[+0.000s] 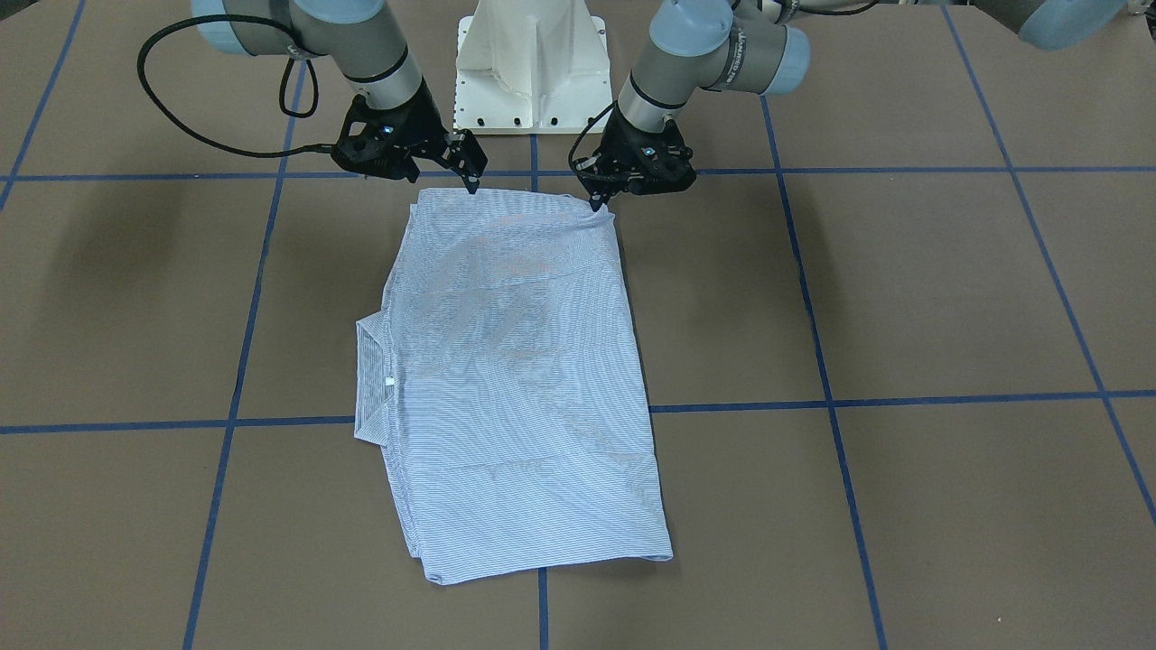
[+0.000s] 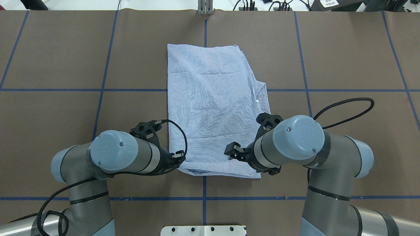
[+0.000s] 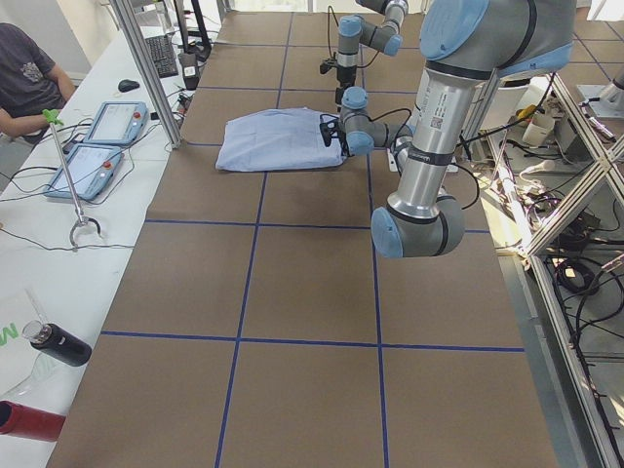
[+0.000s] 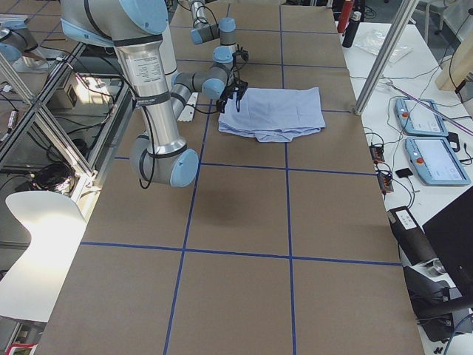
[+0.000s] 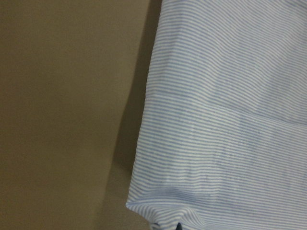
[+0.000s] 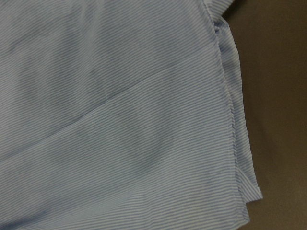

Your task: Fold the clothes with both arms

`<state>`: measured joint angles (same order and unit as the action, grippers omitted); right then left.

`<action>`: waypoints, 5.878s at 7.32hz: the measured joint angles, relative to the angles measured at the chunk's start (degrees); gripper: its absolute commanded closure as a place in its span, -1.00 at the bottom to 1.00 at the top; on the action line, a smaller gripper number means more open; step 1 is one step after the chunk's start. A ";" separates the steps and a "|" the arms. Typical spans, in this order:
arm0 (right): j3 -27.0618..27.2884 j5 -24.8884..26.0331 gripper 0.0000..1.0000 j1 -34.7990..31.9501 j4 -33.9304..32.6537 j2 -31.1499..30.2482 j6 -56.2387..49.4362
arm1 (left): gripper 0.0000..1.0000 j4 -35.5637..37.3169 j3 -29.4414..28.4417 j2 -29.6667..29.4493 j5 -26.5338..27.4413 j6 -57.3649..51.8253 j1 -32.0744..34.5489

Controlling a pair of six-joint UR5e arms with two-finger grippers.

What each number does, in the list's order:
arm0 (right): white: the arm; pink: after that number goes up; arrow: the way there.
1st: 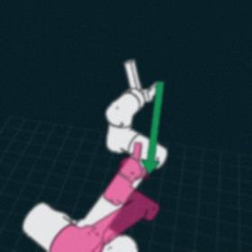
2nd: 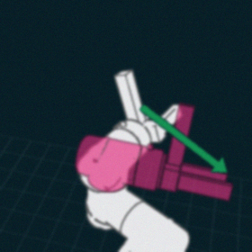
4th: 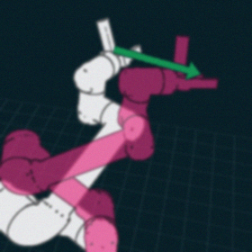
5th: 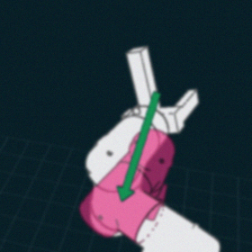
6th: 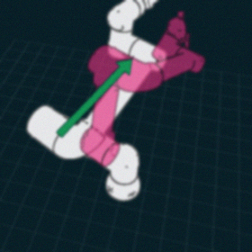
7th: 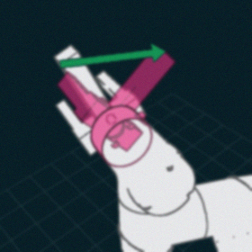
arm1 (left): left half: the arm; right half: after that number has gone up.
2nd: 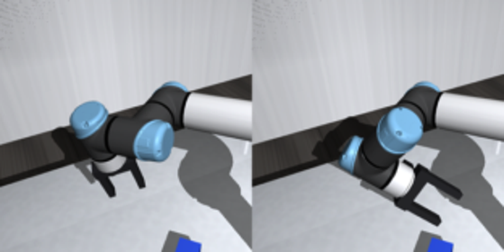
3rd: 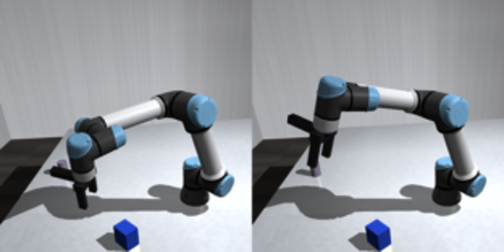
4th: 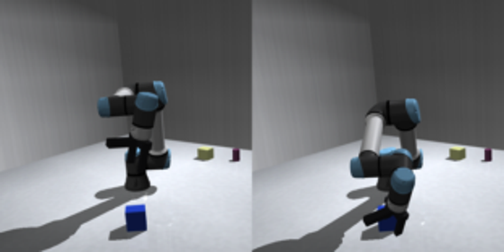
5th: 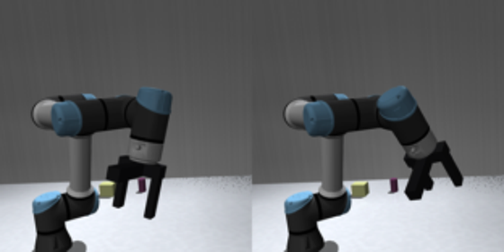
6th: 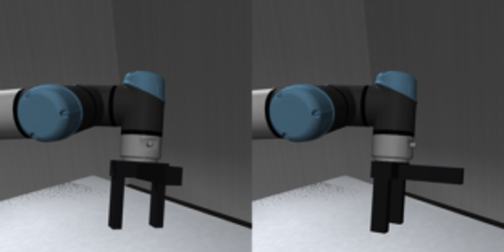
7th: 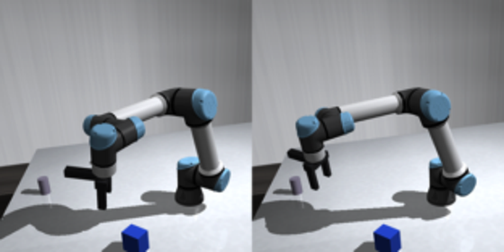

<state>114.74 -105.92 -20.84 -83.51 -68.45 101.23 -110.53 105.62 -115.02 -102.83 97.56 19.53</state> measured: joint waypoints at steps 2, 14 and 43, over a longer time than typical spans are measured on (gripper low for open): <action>-0.48 1.10 -1.00 1.49 -0.18 -1.35 3.83 | 1.00 0.05 0.02 -0.54 -0.01 0.00 0.04; -7.34 1.24 -1.00 3.87 -0.16 -0.98 8.81 | 1.00 0.14 0.02 -1.18 0.08 0.09 -0.02; 10.01 -37.88 1.00 -5.26 -0.37 -2.99 8.60 | 1.00 42.65 33.16 -0.86 -6.76 -0.16 -10.11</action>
<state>124.75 -143.80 -26.09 -83.88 -71.44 109.84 -67.88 138.79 -115.87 -109.58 97.40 9.42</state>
